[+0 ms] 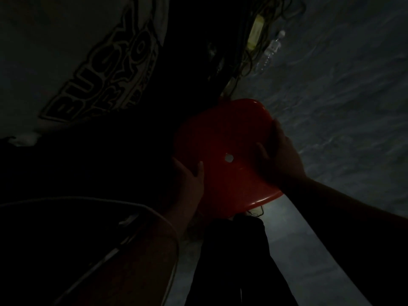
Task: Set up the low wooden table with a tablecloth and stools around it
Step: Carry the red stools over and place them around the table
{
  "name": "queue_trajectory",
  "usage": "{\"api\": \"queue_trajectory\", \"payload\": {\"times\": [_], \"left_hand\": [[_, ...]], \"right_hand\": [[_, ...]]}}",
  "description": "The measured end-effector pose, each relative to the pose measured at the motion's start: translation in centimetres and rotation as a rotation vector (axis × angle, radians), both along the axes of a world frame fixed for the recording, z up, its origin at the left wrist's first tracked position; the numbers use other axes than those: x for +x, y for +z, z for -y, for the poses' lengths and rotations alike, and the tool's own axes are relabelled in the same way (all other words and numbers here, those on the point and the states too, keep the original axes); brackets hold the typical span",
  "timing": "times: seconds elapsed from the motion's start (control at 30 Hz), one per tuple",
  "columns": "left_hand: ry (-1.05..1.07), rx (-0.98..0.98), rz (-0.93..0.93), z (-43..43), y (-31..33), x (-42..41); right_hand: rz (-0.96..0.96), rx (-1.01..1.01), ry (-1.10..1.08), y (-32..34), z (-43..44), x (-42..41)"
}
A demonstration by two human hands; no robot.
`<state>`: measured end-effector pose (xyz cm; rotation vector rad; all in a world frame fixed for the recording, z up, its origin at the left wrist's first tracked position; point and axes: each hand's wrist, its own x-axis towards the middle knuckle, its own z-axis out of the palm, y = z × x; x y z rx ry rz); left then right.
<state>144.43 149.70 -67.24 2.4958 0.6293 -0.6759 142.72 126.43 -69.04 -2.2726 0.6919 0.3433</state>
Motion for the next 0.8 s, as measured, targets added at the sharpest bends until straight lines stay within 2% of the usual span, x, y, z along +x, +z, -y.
{"api": "queue_trajectory", "payload": {"times": [0.2, 0.33, 0.43, 0.57, 0.8], "left_hand": [[-0.106, -0.098, 0.069, 3.4, 8.6, 1.1], [-0.221, -0.178, 0.156, 6.8, 18.6, 1.4], [-0.324, -0.219, 0.171, 9.5, 27.0, 0.5], [-0.496, -0.184, 0.207, 12.6, 36.7, -1.1], [-0.880, -0.264, 0.507, 20.7, 51.6, -2.9]], "right_hand": [[0.033, -0.028, -0.088, 9.7, 3.5, -1.9], [0.062, -0.143, -0.183, 20.4, 6.4, -4.8], [0.081, -0.152, -0.284, 29.0, 8.1, -8.0], [0.118, -0.187, -0.394, 39.0, 8.9, -13.3], [0.240, -0.309, -0.683, 53.9, 11.1, -22.0]]}}
